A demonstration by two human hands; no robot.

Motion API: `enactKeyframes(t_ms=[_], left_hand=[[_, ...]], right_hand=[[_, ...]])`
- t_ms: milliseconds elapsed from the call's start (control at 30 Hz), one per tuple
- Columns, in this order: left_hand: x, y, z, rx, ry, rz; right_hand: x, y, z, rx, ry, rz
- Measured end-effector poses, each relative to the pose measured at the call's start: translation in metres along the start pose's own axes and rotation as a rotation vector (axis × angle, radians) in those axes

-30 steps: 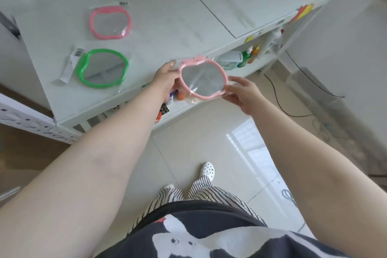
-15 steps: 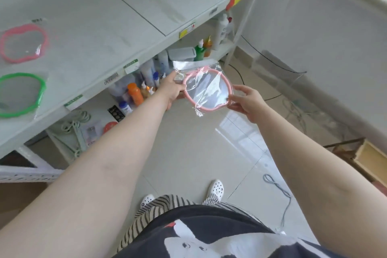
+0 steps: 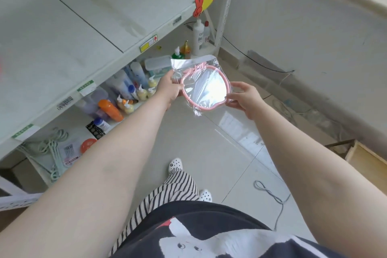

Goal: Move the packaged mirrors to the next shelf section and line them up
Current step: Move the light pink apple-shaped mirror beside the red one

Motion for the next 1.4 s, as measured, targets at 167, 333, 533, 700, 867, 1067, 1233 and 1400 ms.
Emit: enactKeyframes(t_ms=[167, 333, 533, 700, 867, 1067, 1233, 1400], left_hand=[[-0.016, -0.041, 0.026, 0.005, -0.006, 0.010], [-0.028, -0.105, 0.067, -0.001, -0.039, 0.006], [-0.042, -0.168, 0.131, -0.032, -0.026, -0.025], [-0.045, -0.212, 0.158, -0.012, -0.022, 0.010], [-0.045, -0.255, 0.175, 0.009, 0.013, 0.063], [-0.040, -0.302, 0.200, 0.041, 0.080, 0.197], [-0.034, -0.327, 0.216, 0.056, 0.121, 0.404], [-0.011, -0.335, 0.215, 0.117, 0.179, 0.517]], right_hand=[[0.012, -0.044, -0.016, -0.013, -0.010, 0.020], [0.023, -0.104, -0.050, 0.008, 0.003, 0.056], [0.036, -0.174, -0.097, 0.033, -0.004, 0.125], [0.039, -0.219, -0.122, 0.023, 0.014, 0.120], [0.037, -0.273, -0.150, 0.045, 0.022, 0.056], [0.035, -0.356, -0.186, 0.057, 0.114, -0.057], [0.029, -0.416, -0.215, 0.055, 0.249, -0.167], [-0.006, -0.446, -0.237, 0.095, 0.303, -0.289]])
Point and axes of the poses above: each hand's wrist, its own y-axis away from the middle knuckle, its own x-axis out of the back of the hand, z = x × y, the point moved 10 cm from there along -y, towards the middle knuckle, and after that the axes turned 8 degrees about x, right-handed, at the moved point
